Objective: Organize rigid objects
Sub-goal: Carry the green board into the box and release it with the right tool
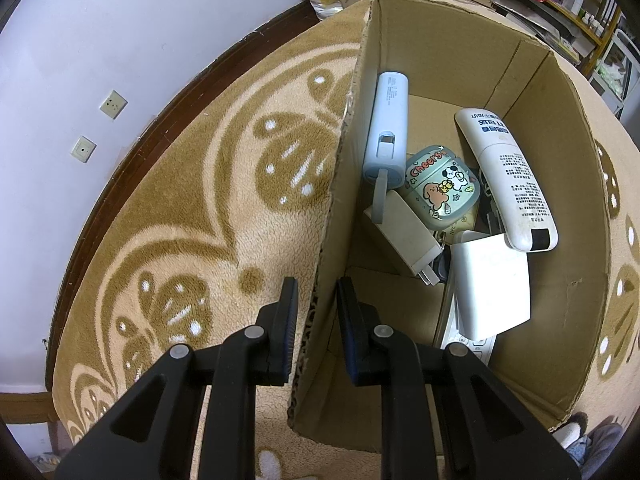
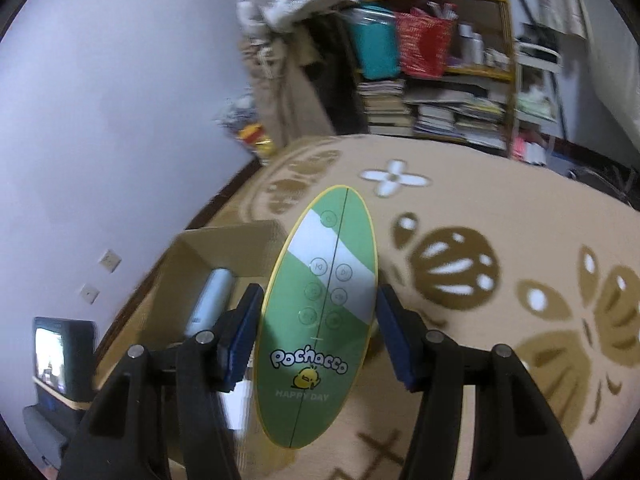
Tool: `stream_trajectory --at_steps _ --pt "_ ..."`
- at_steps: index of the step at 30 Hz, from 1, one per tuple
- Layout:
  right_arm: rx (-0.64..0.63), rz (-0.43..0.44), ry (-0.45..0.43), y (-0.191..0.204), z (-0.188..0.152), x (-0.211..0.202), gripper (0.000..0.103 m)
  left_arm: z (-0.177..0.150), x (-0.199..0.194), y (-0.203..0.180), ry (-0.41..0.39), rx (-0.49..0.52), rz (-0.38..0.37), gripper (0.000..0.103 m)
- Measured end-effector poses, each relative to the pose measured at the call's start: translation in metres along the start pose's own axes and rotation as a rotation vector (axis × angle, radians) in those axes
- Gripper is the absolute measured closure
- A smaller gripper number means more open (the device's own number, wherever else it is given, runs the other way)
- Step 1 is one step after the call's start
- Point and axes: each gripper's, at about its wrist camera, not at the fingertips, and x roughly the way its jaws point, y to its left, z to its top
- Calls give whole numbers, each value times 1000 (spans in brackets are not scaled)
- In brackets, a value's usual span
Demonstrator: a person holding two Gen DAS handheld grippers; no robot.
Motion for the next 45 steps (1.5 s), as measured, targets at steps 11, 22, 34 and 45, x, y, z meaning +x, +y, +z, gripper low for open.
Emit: stream_trajectory --at_steps 11,22,34,45 --pt "-78 122 0 47 6 14 42 0 1 1 -1 0 -2 84" --pt "-119 109 81 52 -19 40 41 0 1 0 -3 3 2 84" --pt "-132 104 79 56 -23 46 41 -1 -1 0 -6 6 4 84" --pt "-114 109 80 58 -21 47 41 0 -2 -1 -7 5 4 83"
